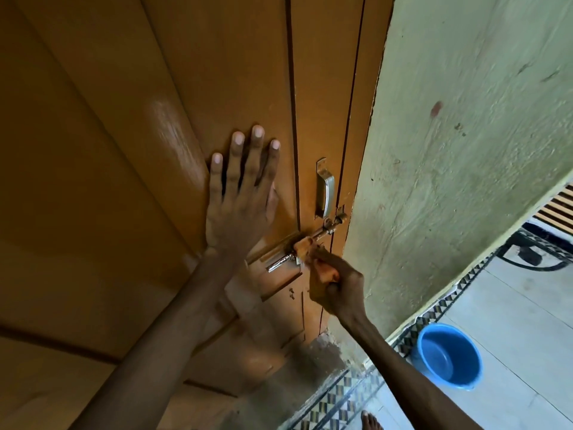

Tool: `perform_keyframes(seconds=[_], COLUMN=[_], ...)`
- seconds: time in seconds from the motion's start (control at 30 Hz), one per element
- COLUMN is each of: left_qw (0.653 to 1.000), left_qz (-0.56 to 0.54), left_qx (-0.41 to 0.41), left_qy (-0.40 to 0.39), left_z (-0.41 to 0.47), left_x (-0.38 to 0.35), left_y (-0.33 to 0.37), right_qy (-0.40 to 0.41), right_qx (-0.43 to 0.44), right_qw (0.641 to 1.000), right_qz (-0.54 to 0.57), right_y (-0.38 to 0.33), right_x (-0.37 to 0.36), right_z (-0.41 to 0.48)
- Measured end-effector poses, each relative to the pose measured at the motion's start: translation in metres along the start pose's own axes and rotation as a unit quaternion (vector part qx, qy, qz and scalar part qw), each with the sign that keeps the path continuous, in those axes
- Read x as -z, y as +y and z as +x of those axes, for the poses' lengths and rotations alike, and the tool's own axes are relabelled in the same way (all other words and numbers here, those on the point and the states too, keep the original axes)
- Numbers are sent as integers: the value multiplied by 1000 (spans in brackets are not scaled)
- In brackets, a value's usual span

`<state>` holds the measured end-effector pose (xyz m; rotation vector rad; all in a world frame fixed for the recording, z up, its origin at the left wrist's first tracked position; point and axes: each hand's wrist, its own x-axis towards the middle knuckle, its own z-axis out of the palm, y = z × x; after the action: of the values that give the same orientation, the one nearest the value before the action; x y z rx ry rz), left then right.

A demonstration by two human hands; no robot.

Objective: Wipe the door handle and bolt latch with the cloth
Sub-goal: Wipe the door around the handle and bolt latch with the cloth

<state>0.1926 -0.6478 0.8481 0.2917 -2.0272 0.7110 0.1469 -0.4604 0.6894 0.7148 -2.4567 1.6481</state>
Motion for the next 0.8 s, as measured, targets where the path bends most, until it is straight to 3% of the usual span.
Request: perform_keyframes(seconds=[0.1, 0.33, 0.57, 0.7, 0.8], left_qw=[1000, 1000, 1000, 1000, 1000], left_qz=[8, 8, 11, 11, 3], left_qx=[-2, 0, -1, -1, 0], left_qy=[1, 0, -3, -3, 11], left_z=[0, -1, 1, -1, 0], left_x=[-1, -2, -2, -3, -1], left_y=[-2, 1, 0, -1, -1], right_qy=[124, 46, -86, 31, 1], right_qx=[-161, -11, 121, -11, 1], right_qw=[978, 998, 981, 999, 995], right_qz=[36, -39, -126, -34, -96], right_y=[-6, -25, -5, -13, -23], right_x=[-3, -59, -4, -9, -42], right_z=[20, -4, 0, 9, -6])
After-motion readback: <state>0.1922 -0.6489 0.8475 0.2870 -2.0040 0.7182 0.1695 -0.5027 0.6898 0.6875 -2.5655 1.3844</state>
